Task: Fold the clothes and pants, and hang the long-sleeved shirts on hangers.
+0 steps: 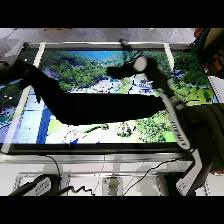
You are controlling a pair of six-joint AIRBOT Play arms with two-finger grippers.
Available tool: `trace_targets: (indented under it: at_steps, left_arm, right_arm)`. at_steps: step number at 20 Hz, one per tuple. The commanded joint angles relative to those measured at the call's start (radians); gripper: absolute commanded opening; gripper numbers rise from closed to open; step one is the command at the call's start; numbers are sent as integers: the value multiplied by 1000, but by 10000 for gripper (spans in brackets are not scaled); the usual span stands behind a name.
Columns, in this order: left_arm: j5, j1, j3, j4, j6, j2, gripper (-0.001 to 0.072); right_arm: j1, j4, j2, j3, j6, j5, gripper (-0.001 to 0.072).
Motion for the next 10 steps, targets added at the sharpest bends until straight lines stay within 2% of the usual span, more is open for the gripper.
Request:
trace_targets:
  at_steps: [1,4,5,6,7,8,10]
  left_arm:
    - [-20,-251,0,6,-5,-116,7]
    - [-109,-520,0,29,-5,-246,17]
    - [-109,-589,0,76,-6,-285,121]
    - [-109,-643,0,129,-6,-316,401]
    - [-109,-671,0,167,-6,-331,625]
    - [-110,-676,0,201,-19,-333,652]
    - [-116,-628,0,274,-44,-304,649]
  right_arm:
    - [-163,-21,72,0,-23,123,23]
    - [-245,-22,93,0,-29,177,23]
    - [-262,-22,93,0,-29,199,23]
    - [-275,-23,93,0,-29,225,23]
    - [-283,-23,93,0,-30,248,23]
    - [-286,-23,93,0,-34,265,23]
    - [-288,-24,93,0,-59,274,23]
